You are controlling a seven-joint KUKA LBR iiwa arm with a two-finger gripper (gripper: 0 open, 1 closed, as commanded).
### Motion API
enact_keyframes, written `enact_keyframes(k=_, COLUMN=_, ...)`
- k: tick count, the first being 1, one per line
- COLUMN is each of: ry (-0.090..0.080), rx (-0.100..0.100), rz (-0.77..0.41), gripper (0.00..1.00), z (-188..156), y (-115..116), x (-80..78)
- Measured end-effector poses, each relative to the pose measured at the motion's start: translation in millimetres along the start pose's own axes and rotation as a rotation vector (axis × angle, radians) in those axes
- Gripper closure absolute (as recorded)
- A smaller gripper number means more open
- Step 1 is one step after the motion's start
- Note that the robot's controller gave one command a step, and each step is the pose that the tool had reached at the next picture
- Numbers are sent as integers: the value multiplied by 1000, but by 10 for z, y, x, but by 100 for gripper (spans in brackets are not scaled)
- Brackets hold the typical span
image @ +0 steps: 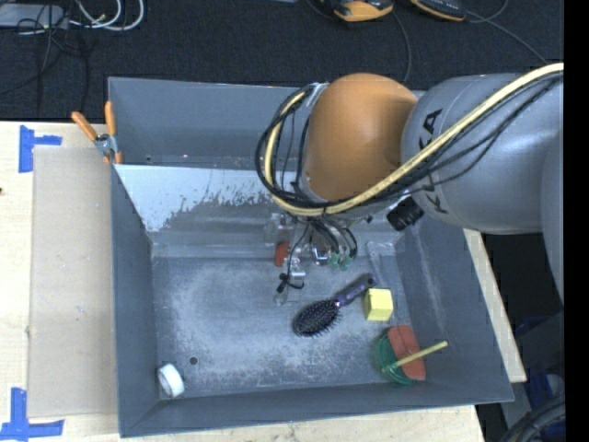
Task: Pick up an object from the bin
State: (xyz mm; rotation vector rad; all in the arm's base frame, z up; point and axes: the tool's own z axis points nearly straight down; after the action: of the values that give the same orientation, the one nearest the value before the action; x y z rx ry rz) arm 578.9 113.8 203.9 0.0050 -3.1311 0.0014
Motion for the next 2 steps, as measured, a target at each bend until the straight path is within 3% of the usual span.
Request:
enact_keyframes(k=1, ry=-8, rx=-1, rz=3, gripper=0, z=-50, y=-7, x=-15)
enact_keyframes(k=2, ry=-8, rx=-1, rz=-87, gripper=0, z=434, y=-337, x=29)
